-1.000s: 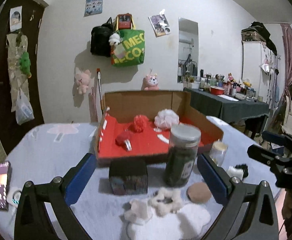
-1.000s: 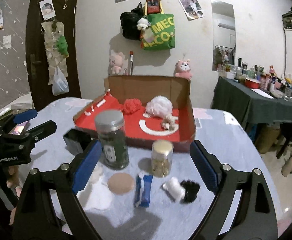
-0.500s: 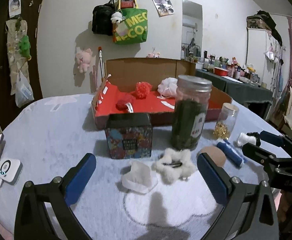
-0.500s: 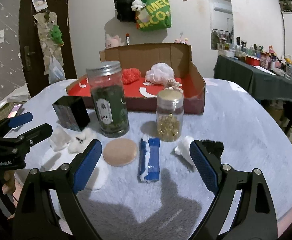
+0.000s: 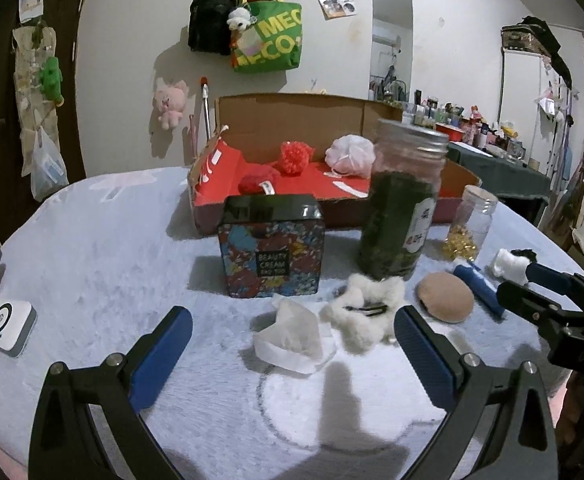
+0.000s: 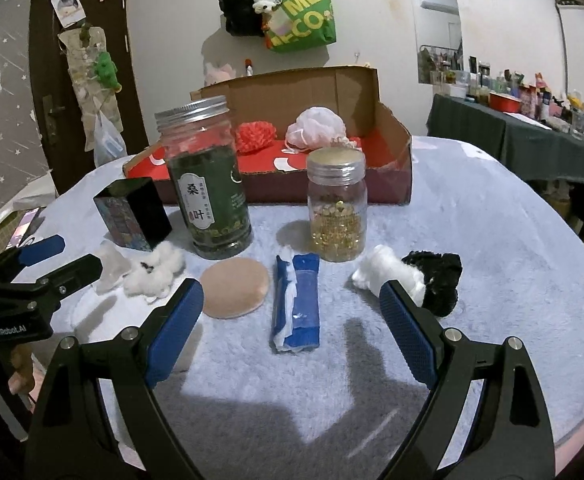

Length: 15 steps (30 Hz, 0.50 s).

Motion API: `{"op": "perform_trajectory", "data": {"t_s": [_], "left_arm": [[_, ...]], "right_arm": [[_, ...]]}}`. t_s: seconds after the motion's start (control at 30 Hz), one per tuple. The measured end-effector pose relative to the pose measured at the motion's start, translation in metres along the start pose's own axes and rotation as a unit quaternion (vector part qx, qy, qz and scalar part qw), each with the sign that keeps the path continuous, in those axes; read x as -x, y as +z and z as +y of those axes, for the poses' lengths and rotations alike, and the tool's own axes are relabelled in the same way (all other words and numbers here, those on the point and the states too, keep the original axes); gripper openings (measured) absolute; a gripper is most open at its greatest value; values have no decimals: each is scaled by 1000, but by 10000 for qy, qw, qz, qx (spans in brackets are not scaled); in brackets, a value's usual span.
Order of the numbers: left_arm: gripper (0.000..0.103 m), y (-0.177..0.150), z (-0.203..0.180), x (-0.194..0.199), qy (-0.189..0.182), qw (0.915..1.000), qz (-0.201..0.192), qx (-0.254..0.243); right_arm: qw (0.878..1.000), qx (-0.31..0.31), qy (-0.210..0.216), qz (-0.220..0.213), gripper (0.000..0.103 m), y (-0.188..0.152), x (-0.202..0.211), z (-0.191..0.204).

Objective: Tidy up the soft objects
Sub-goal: 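Grasp the white tissue with the left gripper while the right grasps the blue packet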

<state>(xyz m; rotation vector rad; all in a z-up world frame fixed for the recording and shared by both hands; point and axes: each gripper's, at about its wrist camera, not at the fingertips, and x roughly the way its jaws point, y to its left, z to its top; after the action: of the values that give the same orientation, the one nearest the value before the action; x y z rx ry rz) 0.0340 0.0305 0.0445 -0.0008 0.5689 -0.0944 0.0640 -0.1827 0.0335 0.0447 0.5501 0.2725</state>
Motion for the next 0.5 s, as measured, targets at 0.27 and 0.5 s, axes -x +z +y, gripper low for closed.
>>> {"op": "perform_trajectory", "data": {"t_s": [0.27, 0.5], "left_arm": [[87, -1, 16, -17, 13, 9994, 330, 116], [30, -5, 17, -31, -420, 9966, 714, 42]], "right_arm": [[9998, -16, 58, 213, 69, -3, -15, 1], [9985, -228, 180, 458, 28, -6, -27, -11]]}}
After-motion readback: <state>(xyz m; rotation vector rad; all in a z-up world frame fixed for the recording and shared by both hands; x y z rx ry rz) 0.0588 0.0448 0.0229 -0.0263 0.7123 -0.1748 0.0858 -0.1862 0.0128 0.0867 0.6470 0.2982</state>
